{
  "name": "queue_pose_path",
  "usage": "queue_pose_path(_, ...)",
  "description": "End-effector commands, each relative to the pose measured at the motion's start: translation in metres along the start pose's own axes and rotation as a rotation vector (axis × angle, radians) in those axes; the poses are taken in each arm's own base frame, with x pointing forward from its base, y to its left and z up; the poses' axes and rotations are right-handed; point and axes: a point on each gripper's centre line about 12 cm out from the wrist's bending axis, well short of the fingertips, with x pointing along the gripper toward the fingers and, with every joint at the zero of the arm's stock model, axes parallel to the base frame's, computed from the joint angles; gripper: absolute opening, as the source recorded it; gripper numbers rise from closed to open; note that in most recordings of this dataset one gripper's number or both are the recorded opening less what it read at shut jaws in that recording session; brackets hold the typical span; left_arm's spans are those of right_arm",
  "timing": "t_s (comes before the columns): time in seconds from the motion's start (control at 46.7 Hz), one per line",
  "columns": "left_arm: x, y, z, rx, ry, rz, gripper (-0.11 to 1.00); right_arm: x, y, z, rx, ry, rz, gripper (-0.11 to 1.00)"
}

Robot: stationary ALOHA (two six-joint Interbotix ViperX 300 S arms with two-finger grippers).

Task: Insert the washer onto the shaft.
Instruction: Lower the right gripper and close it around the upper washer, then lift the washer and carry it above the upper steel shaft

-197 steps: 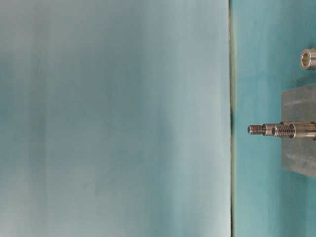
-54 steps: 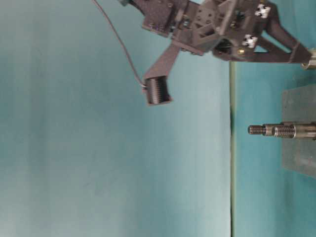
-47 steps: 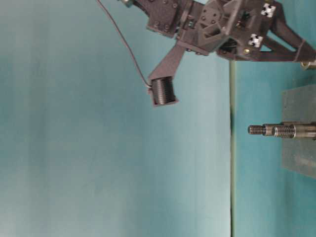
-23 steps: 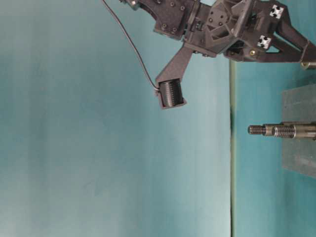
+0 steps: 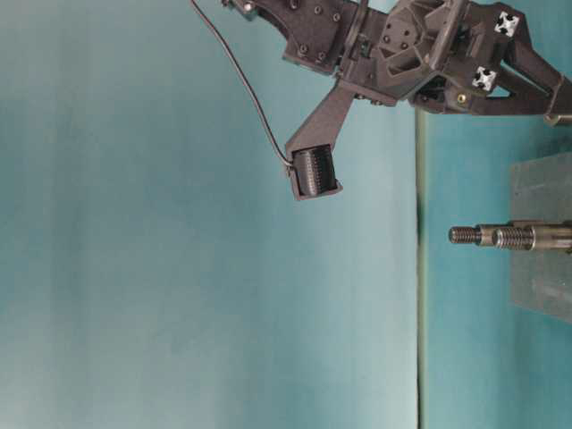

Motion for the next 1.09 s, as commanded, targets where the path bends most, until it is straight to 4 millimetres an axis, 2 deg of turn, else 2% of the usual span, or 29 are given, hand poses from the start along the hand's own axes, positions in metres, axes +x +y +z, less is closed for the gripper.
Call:
queue_pose_path(0.0,-0.002,0.000,0.007,0.000,-0.028,0.000,0.00,-0.004,0.001,0.008,-0.017,-0.024,-0.002,0.64)
queue_pose_path(0.385,-0.002,0.000,0.008,-0.005,-0.031,-0.001,0.00,-0.006,0.000,0.009,-0.018,-0.031,-0.004,0.34)
queue_pose_path(0.749,-0.002,0.000,0.010,-0.006,-0.043,-0.001,0.00,-0.014,-0.004,0.012,-0.001,-0.025,-0.008,0.34)
queue_pose_path(1.071,-0.002,-0.001,0.014,-0.005,-0.075,-0.005,0.00,-0.056,0.002,0.034,-0.082,-0.059,-0.030,0.34)
